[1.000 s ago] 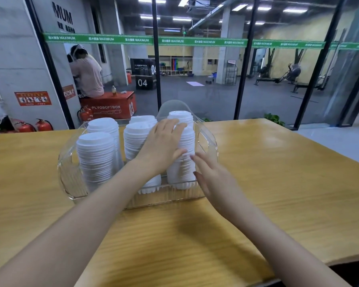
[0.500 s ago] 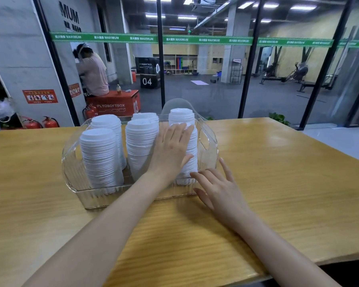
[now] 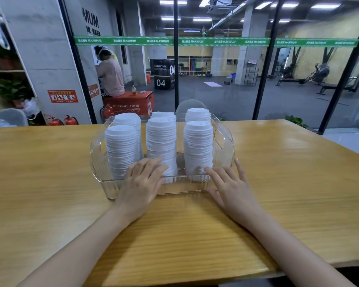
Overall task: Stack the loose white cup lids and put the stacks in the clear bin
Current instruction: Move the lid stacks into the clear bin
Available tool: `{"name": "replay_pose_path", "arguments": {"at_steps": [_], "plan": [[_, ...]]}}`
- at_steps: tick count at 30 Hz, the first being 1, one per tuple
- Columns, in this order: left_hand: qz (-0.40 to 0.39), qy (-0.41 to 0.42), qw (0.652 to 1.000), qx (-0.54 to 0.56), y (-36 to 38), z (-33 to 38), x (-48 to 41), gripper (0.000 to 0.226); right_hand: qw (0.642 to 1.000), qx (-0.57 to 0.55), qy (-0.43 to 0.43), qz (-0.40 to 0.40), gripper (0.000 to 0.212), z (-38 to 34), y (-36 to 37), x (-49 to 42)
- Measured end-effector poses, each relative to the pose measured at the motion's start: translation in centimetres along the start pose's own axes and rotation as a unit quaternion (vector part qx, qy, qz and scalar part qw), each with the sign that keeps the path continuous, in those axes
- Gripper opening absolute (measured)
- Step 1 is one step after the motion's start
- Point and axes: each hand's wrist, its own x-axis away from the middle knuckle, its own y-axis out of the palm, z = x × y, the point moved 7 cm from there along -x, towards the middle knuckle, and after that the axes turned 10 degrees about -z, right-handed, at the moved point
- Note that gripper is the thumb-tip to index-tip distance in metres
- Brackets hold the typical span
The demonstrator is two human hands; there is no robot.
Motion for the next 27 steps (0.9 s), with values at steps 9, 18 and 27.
{"name": "replay_pose_path", "arguments": {"at_steps": [9, 18, 27], "plan": [[-0.054, -0.092, 0.99, 0.092, -1.8, -2.6, 2.4, 0.034, 1.0, -0.007, 0.015, -0.014, 0.033, -0.8, -1.5, -0.8], [0.0, -0.068, 0.992, 0.104, -7.6, -4.2, -4.7, 0.037, 0.995, -0.07, -0.056, 0.035, 0.039, -4.6, -6.2, -9.1], [-0.152, -0.103, 0.975, 0.121, -4.2, -10.7, -11.3, 0.05, 0.992, -0.108, -0.039, 0.054, 0.046, -4.3, -4.0, -18.8]]}}
